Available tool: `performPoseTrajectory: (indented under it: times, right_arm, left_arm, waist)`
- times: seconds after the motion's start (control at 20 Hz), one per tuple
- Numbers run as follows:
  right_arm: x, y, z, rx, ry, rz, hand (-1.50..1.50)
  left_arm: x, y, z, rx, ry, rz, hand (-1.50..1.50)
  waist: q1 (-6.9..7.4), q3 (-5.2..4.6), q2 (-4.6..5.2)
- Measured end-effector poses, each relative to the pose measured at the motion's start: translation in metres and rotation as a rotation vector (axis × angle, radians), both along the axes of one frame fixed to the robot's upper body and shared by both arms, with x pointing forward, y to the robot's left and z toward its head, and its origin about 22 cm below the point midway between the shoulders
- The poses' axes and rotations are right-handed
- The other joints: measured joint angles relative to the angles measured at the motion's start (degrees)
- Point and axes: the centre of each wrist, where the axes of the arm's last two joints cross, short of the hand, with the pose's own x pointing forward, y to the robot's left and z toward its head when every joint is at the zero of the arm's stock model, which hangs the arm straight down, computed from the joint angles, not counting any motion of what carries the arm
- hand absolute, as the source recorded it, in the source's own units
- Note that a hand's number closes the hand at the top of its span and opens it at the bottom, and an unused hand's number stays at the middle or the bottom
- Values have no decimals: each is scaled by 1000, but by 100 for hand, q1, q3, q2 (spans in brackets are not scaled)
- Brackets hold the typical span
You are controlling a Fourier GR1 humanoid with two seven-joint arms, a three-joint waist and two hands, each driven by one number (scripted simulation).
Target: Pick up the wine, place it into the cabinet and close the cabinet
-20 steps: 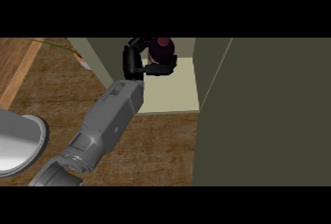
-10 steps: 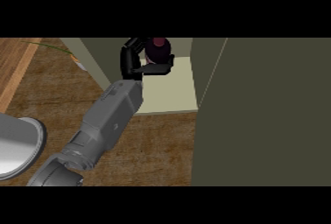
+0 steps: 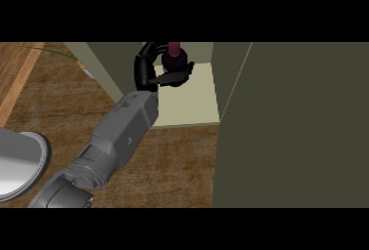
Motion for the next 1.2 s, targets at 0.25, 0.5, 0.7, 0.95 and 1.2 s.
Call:
performPoseTrajectory:
  times: [0.25,0.5,0.7,0.95,1.2]
  right_arm:
    - [1,0,0,2,-10,1,-150]
    - [1,-2,0,1,-9,-3,-150]
    - [2,1,0,6,-12,8,-150]
    - [2,4,0,15,-13,23,-150]
    - [1,4,-1,16,-14,24,-150]
  left_arm:
    - [-1,2,-4,40,25,20,-150]
    - [-4,5,-11,90,40,29,-150]
    - [-6,8,-17,128,51,43,-150]
    - [-7,8,-19,124,40,73,-150]
    - [-9,10,-23,101,19,69,-150]
  waist:
    - [-5,0,10]
    - [-32,6,15]
    - [-53,3,30]
    - [-59,-5,41]
    - [-82,-4,42]
